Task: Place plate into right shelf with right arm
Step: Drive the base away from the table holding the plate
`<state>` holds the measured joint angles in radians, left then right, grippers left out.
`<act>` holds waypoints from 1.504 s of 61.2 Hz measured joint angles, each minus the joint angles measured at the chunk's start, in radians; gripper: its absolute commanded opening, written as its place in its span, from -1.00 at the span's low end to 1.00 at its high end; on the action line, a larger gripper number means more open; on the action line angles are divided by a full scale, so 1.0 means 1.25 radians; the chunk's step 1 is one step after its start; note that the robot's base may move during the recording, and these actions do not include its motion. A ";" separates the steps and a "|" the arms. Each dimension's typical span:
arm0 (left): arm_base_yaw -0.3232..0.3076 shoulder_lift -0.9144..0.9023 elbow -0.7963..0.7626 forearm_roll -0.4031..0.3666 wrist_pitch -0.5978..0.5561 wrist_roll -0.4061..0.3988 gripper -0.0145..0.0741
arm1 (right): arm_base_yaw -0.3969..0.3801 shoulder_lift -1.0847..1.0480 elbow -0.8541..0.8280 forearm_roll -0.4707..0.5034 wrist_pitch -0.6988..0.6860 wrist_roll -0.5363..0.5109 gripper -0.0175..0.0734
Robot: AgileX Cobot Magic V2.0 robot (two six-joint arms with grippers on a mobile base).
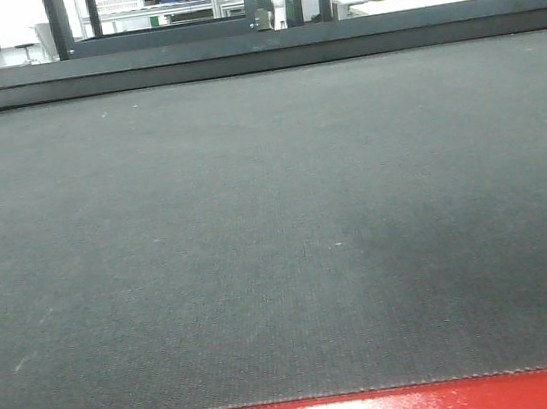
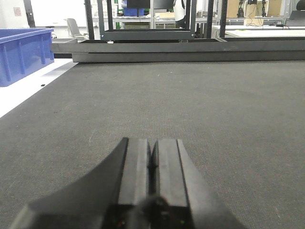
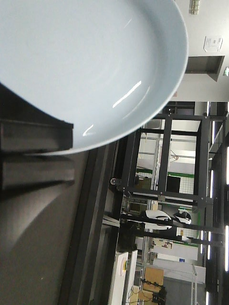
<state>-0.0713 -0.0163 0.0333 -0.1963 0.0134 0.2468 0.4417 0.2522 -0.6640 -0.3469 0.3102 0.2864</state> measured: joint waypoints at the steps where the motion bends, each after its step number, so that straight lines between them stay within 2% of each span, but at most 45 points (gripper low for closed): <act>1: 0.000 0.000 0.000 0.000 0.000 0.000 -0.78 | 0.000 0.000 0.000 0.000 0.000 0.000 -0.49; 92: 0.000 0.000 0.000 0.000 -0.002 0.000 -0.78 | 0.000 0.000 0.000 0.000 0.001 0.000 -0.49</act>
<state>-0.0713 -0.0163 0.0333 -0.1963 0.0114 0.2468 0.4417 0.2522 -0.6640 -0.3469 0.3120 0.2864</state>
